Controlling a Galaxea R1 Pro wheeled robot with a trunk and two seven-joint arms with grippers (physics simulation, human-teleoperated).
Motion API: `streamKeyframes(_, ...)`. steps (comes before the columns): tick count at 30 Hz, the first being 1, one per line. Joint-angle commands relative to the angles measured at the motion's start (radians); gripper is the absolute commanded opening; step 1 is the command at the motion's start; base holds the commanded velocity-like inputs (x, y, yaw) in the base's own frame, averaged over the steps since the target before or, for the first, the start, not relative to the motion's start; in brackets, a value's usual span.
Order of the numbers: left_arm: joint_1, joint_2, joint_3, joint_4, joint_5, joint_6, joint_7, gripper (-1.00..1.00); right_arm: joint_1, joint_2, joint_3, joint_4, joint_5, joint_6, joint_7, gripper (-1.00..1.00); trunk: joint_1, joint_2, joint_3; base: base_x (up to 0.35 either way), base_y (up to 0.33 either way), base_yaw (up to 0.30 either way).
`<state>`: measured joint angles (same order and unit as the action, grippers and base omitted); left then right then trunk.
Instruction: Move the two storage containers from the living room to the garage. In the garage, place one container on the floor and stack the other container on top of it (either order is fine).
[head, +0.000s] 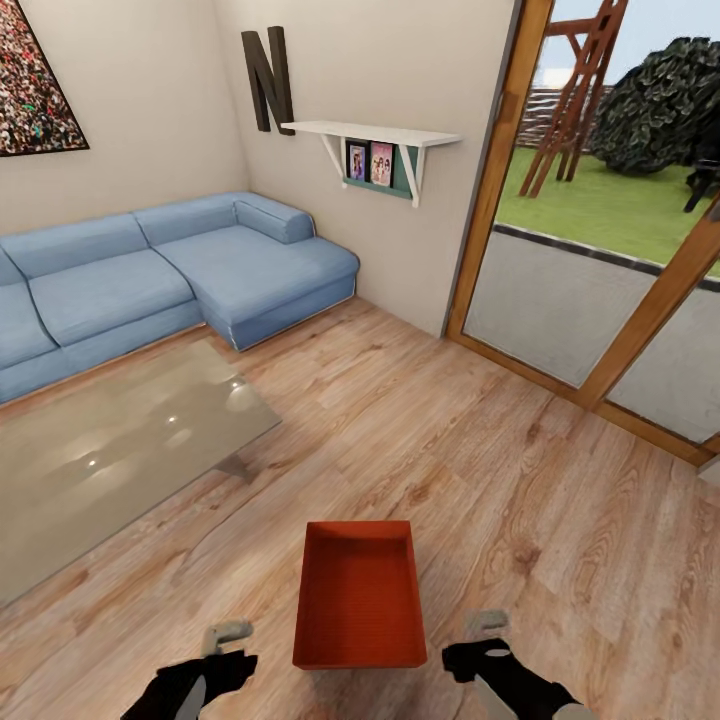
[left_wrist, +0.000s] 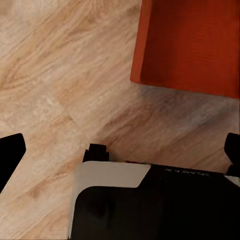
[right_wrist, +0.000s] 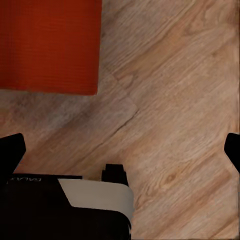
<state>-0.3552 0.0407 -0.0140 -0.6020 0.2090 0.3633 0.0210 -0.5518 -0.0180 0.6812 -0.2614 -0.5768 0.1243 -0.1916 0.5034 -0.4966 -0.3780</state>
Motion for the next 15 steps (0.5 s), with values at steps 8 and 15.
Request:
streamKeyframes(8, -0.197, -0.048, -0.005, 0.021, 0.001, 0.07, 0.003, 1.0, -0.145, 0.017, 0.008, 0.015, -0.017, -0.008, -0.071, 1.0, 0.0, -0.001, -0.002, 0.0, 0.0, 0.0)
streamKeyframes(15, -0.295, -0.132, -0.01, 0.16, -0.098, 0.044, 0.025, 1.0, -0.156, 0.103, 0.008, 0.099, -0.019, -0.106, -0.129, 1.0, 0.0, -0.001, -0.002, 0.0, 0.0, 0.0)
